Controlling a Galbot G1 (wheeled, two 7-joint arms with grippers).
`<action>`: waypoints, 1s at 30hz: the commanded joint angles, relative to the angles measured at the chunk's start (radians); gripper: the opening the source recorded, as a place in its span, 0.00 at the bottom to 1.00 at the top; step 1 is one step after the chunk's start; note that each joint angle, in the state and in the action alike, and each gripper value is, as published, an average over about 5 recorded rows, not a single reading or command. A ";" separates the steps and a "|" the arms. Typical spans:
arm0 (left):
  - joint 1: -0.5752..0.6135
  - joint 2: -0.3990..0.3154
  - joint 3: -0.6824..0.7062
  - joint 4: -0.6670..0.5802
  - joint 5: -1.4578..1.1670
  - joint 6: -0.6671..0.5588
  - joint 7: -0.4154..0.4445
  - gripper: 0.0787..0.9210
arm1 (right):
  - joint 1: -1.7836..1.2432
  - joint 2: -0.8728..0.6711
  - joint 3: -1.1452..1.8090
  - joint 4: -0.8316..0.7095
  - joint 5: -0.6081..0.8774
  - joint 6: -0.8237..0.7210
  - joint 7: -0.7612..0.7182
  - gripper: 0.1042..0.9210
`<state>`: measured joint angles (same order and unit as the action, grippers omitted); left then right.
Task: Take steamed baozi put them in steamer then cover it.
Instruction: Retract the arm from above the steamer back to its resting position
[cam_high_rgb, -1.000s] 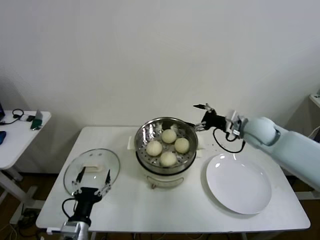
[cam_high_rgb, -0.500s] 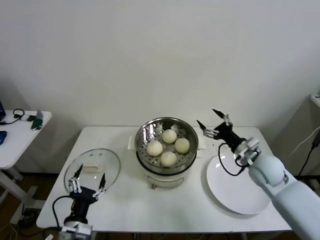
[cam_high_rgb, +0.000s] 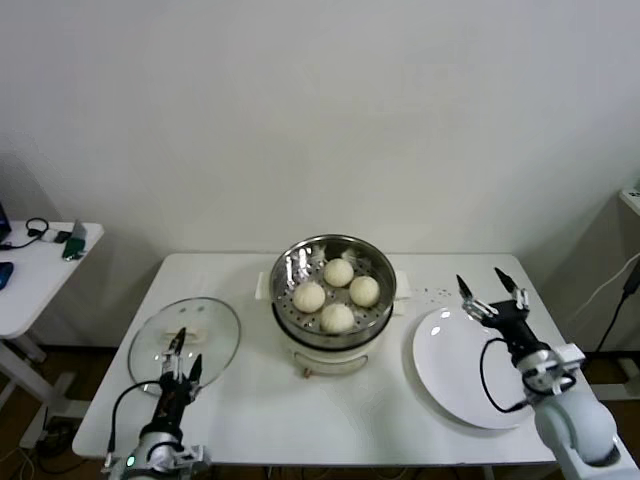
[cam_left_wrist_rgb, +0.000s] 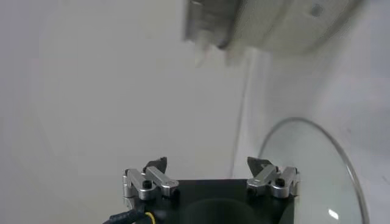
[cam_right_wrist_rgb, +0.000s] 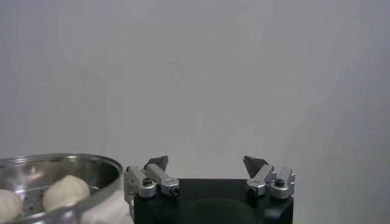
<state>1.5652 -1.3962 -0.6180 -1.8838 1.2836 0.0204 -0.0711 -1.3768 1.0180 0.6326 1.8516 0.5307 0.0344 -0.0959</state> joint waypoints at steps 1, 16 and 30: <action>-0.238 0.003 -0.027 0.352 0.368 -0.014 -0.062 0.88 | -0.189 0.111 0.167 0.033 -0.035 0.015 -0.015 0.88; -0.399 0.024 -0.063 0.516 0.307 -0.012 -0.068 0.88 | -0.215 0.117 0.193 0.014 -0.076 0.041 -0.042 0.88; -0.458 0.053 -0.049 0.570 0.244 -0.012 -0.061 0.88 | -0.229 0.139 0.203 0.000 -0.117 0.060 -0.070 0.88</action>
<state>1.1678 -1.3541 -0.6684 -1.3879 1.5487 0.0096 -0.1309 -1.5921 1.1439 0.8225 1.8531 0.4384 0.0882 -0.1575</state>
